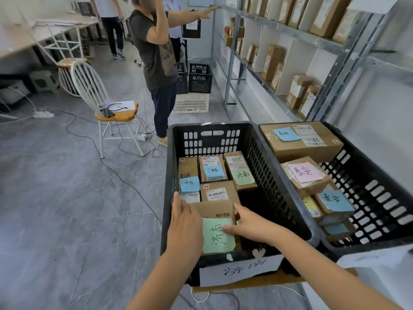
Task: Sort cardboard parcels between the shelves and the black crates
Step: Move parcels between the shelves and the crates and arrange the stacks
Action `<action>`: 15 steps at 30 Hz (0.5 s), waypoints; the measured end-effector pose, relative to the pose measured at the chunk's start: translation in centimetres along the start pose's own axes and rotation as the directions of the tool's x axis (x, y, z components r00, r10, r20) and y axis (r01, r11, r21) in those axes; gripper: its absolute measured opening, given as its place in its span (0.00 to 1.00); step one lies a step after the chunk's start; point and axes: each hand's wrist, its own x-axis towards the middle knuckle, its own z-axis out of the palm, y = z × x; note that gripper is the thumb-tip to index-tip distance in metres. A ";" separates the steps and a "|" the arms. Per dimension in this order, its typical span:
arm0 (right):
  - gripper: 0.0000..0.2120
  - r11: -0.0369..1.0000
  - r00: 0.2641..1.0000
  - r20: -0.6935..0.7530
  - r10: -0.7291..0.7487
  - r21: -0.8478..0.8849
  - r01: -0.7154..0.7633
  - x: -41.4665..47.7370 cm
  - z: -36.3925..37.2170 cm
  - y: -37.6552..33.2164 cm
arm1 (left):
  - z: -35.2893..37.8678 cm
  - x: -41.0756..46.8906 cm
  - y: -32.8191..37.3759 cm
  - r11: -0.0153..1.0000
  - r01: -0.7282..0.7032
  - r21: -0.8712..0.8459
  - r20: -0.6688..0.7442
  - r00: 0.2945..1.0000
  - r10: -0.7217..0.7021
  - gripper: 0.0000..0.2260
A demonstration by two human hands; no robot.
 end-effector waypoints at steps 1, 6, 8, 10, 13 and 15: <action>0.31 1.000 1.000 -0.017 0.004 -0.018 -0.004 0.1 0.2 0.0 | 0.0 0.2 0.2 0.999 -0.011 -0.036 0.013 1.000 0.012 0.30; 0.26 0.994 0.999 -0.037 -0.020 -0.110 0.016 -0.2 0.0 -0.3 | -0.6 2.0 -0.7 0.980 -0.082 -0.182 -0.020 0.997 0.080 0.24; 0.26 0.988 0.993 -0.106 -0.053 -0.153 0.036 -0.5 -0.7 -0.5 | -0.9 2.5 -1.2 0.962 -0.126 -0.243 -0.071 0.991 0.112 0.22; 0.26 0.981 0.977 -0.200 -0.075 -0.191 0.036 -0.8 -1.8 -0.7 | -1.6 2.8 -1.0 0.932 -0.162 -0.323 -0.123 0.984 0.128 0.21; 0.26 0.954 0.942 -0.292 -0.166 -0.290 0.079 -1.5 -3.9 -1.0 | -3.0 3.5 0.3 0.898 -0.249 -0.363 -0.260 0.952 0.159 0.20; 0.25 0.936 0.906 -0.357 -0.229 -0.338 0.104 -2.5 -5.3 -1.1 | -4.1 4.1 1.5 0.899 -0.314 -0.304 -0.337 0.918 0.207 0.20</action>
